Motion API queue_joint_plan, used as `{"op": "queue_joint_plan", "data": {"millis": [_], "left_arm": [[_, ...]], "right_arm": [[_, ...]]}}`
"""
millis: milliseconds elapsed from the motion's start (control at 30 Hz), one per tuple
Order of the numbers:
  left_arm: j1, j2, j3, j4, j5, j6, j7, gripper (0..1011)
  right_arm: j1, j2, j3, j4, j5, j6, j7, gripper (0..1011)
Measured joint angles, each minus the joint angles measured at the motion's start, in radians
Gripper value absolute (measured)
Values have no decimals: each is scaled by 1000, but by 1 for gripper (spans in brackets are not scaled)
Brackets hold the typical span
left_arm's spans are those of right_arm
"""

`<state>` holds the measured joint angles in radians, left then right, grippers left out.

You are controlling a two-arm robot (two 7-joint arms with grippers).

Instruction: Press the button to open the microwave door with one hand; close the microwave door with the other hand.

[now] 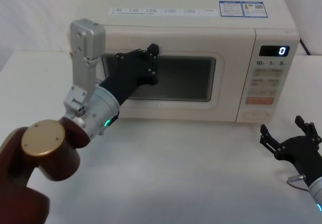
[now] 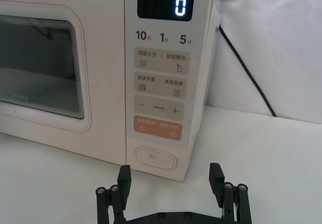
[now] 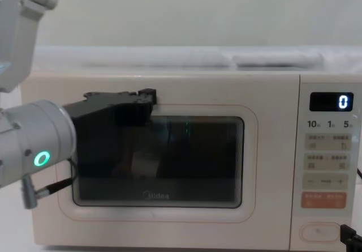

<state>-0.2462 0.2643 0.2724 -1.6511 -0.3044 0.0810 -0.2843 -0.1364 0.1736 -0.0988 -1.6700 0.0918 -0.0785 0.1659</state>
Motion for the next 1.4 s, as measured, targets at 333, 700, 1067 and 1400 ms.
{"op": "queue_joint_plan", "data": {"millis": [333, 700, 1067, 1400], "left_arm": [[82, 42, -24, -85, 3, 7, 23, 0], [179, 65, -66, -127, 24, -11, 55, 246], [248, 57, -123, -113, 46, -49, 83, 589], [280, 31, -157, -60, 58, -65, 94, 911]], "right_arm": [[0, 0, 0, 0, 0, 0, 0, 1002], [0, 0, 0, 0, 0, 0, 0, 1002], [0, 0, 0, 0, 0, 0, 0, 1002], [0, 0, 0, 0, 0, 0, 0, 1002]]}}
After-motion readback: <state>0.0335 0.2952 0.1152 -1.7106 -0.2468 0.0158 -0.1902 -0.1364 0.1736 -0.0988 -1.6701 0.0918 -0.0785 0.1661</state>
